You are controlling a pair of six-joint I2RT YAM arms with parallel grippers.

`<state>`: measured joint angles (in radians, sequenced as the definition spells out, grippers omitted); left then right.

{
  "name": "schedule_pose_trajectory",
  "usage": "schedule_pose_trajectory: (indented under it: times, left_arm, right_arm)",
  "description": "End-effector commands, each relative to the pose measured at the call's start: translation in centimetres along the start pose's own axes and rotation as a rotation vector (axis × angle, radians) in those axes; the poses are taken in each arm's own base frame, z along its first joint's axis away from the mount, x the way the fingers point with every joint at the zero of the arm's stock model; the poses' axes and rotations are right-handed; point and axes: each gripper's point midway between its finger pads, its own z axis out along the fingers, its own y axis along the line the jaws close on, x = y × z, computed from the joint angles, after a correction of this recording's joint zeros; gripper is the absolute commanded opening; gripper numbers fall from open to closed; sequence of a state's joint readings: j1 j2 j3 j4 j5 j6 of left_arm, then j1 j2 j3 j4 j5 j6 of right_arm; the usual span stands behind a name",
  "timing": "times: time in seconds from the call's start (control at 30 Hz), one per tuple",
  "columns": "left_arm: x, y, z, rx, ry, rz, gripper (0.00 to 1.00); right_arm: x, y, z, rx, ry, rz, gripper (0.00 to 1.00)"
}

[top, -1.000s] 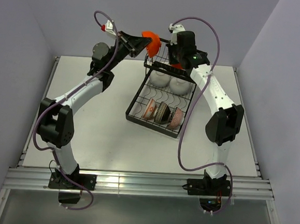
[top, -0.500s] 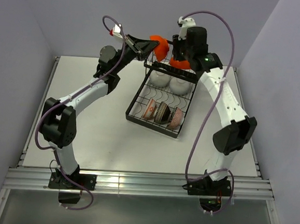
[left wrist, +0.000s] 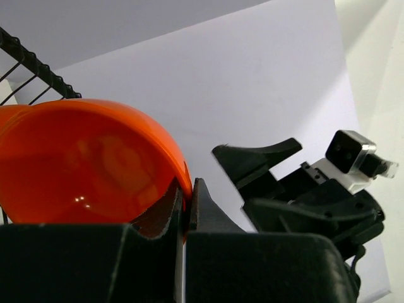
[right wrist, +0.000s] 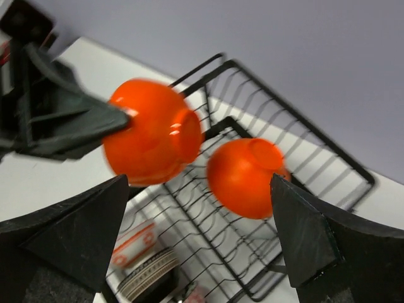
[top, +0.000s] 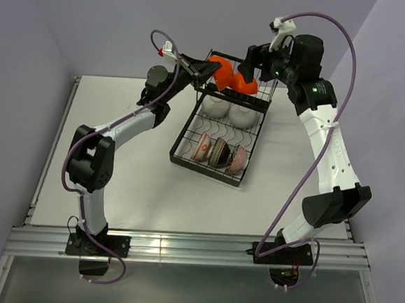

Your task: Load the bowls into the dish rack

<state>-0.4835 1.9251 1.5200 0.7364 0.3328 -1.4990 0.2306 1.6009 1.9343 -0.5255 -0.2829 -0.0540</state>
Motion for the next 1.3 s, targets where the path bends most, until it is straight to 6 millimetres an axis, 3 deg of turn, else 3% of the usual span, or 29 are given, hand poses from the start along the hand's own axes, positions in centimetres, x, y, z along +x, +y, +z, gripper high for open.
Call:
schedule_pose_trajectory:
  times: [0.0,0.3,0.7,1.03,1.27]
  left_arm:
    - [-0.7,-6.2,-0.1,0.14,-0.016,0.018,0.0]
    - [-0.7,-7.7,-0.6,0.152,-0.008,0.009,0.0]
    - [-0.3,-9.3,-1.3,0.182,0.013,0.018,0.0]
    - [0.3,-9.7,-1.5,0.177,0.027,0.009,0.0]
    - [0.4,-9.7,-1.4,0.176,0.029,0.008,0.0]
  right_arm:
    - [-0.2,4.5,-1.8,-0.253,-0.022,-0.052,1.0]
    - [-0.2,5.7,-0.8,-0.411,-0.001,-0.027,1.0]
    - [2.8,4.4,2.7,-0.294,0.094,-0.128,1.0]
    - [1.9,5.8,3.5,-0.325,0.069,-0.149,1.0]
    - [2.9,7.6,3.8,-0.351,0.091,-0.171,1.0]
